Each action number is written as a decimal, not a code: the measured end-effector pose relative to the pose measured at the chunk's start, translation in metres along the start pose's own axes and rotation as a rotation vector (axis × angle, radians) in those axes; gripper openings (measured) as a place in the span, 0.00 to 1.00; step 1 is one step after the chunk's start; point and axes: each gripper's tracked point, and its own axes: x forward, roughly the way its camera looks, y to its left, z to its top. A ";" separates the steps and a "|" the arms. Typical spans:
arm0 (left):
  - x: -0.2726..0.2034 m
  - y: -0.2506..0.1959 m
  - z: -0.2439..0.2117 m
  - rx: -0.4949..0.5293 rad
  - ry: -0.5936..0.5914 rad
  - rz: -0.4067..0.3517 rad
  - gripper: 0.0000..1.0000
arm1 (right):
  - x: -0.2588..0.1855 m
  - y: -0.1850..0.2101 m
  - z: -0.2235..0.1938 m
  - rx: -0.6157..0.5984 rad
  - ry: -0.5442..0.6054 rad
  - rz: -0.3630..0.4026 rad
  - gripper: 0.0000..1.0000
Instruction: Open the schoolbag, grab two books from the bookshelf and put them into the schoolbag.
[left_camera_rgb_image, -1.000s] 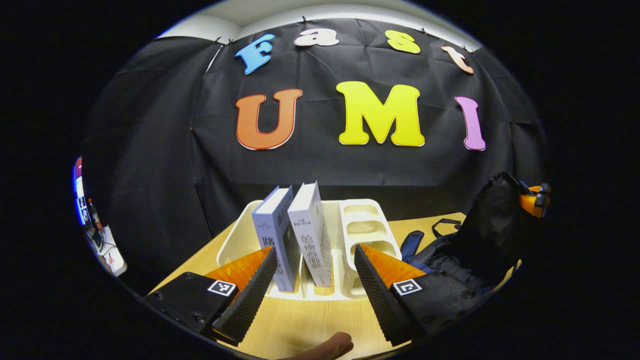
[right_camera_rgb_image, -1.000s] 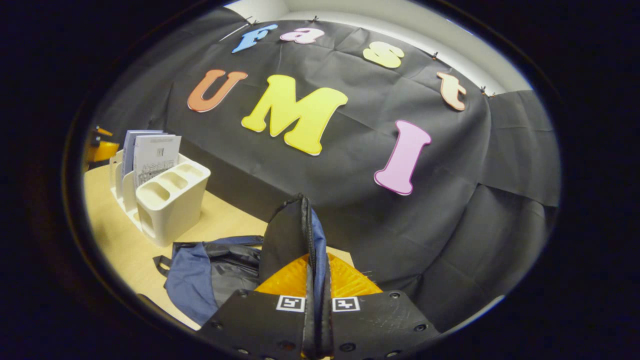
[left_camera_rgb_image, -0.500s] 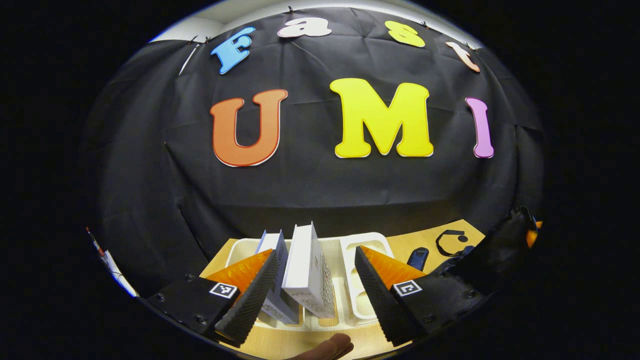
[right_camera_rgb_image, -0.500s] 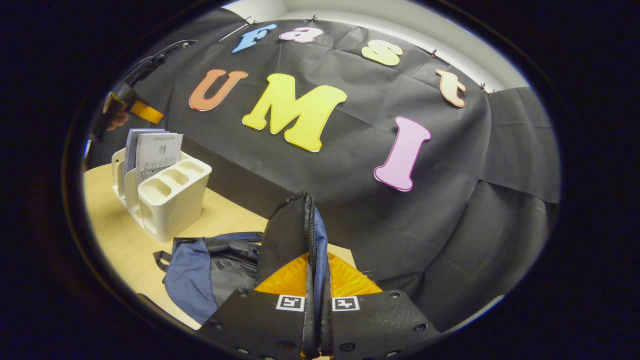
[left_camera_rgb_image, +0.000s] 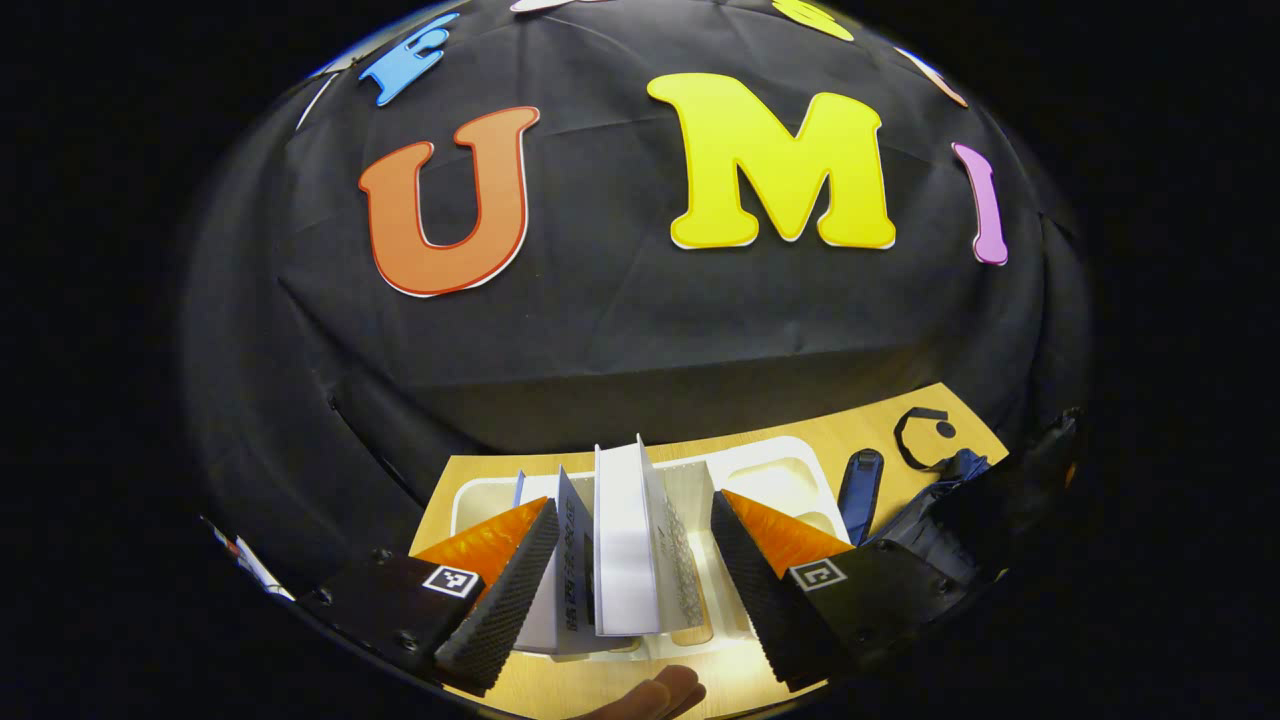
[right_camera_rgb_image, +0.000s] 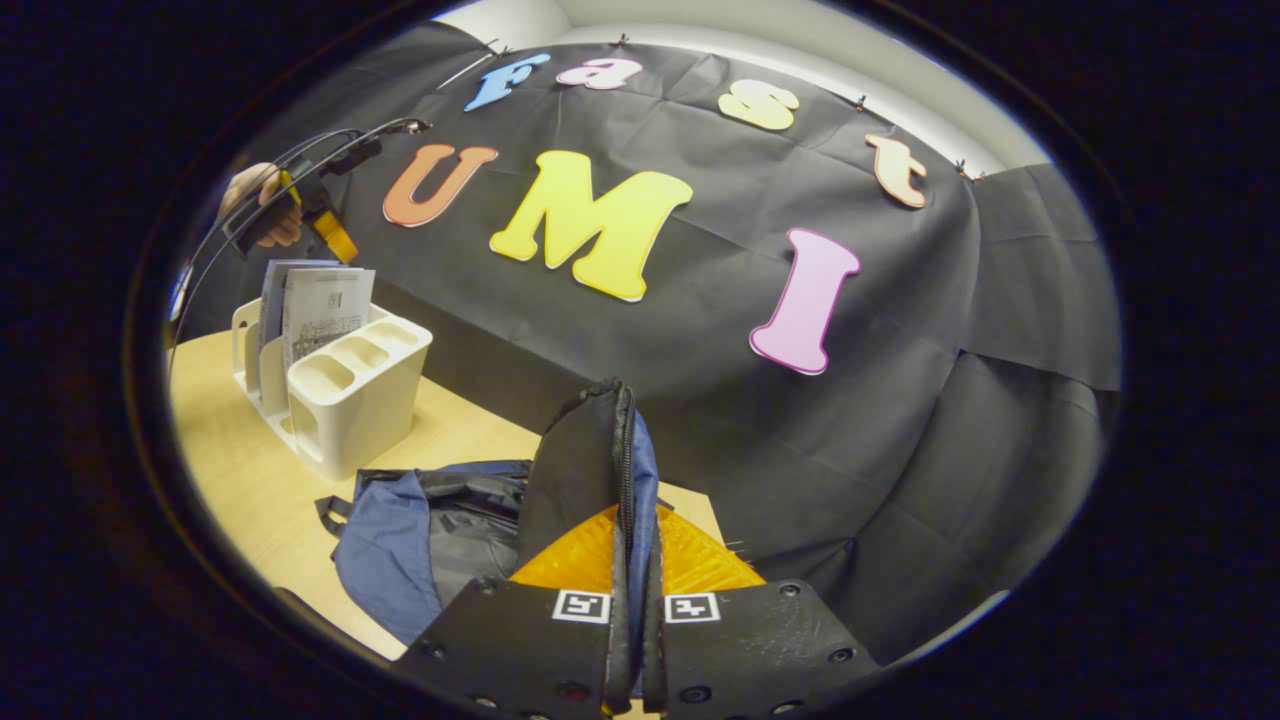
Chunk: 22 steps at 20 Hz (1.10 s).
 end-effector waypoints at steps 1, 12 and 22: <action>0.000 -0.001 -0.002 0.004 0.009 0.002 0.96 | 0.000 0.000 0.000 -0.005 -0.001 -0.001 0.05; 0.023 -0.015 -0.035 -0.046 0.136 -0.040 0.94 | 0.009 0.006 -0.013 -0.008 0.031 0.007 0.05; 0.060 -0.038 -0.046 0.109 0.283 -0.026 0.82 | 0.014 0.001 -0.021 -0.010 0.041 0.009 0.05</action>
